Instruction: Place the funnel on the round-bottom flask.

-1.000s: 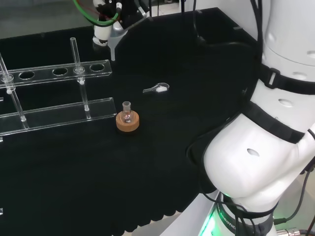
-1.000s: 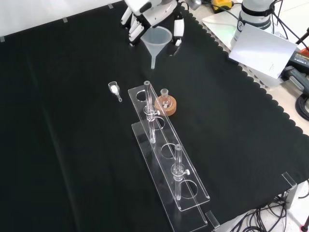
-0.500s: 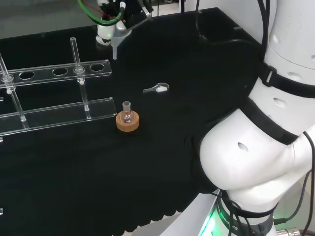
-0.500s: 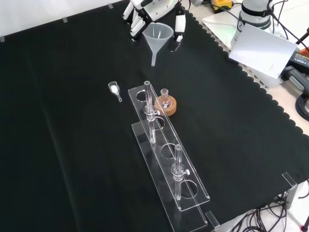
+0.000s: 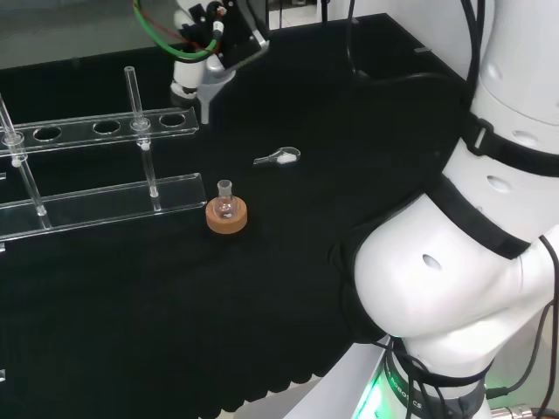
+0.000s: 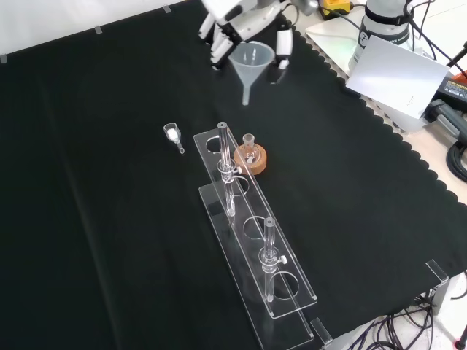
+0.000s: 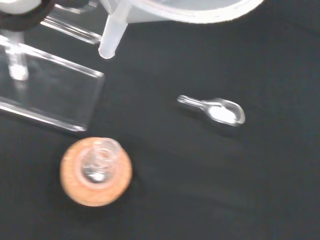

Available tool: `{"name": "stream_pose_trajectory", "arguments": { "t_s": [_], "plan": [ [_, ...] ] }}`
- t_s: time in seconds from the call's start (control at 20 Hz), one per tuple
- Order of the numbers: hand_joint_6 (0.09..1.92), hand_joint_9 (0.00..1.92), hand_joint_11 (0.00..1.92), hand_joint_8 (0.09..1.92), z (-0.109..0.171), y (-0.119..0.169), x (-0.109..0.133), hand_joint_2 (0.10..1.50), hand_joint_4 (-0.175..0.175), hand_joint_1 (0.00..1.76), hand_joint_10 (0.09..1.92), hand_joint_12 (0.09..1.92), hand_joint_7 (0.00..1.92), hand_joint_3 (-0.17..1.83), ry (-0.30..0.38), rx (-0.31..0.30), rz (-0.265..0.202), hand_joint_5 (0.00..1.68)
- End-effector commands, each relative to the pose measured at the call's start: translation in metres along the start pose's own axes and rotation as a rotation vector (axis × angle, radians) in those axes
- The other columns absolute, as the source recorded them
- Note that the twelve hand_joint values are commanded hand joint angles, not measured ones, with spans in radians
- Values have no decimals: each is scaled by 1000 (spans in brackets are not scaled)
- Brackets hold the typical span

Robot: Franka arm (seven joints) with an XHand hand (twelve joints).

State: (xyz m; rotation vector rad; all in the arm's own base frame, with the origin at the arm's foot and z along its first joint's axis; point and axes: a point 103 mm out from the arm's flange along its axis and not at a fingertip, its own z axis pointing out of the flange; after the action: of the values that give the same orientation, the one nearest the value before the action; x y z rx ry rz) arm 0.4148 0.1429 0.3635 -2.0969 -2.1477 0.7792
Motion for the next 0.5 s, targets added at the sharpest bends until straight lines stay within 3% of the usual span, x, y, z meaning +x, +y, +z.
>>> {"name": "stream_pose_trajectory", "arguments": {
  "t_s": [0.05, 0.5],
  "plan": [
    [947, 1157, 593, 1030, 51, 11, 15, 645, -74, 743, 808, 1290, 830, 544, -57, 103, 36, 551],
    [951, 1161, 595, 1028, 65, 19, 21, 644, -73, 741, 807, 1289, 832, 547, -85, 144, 39, 554]
  ]
}}
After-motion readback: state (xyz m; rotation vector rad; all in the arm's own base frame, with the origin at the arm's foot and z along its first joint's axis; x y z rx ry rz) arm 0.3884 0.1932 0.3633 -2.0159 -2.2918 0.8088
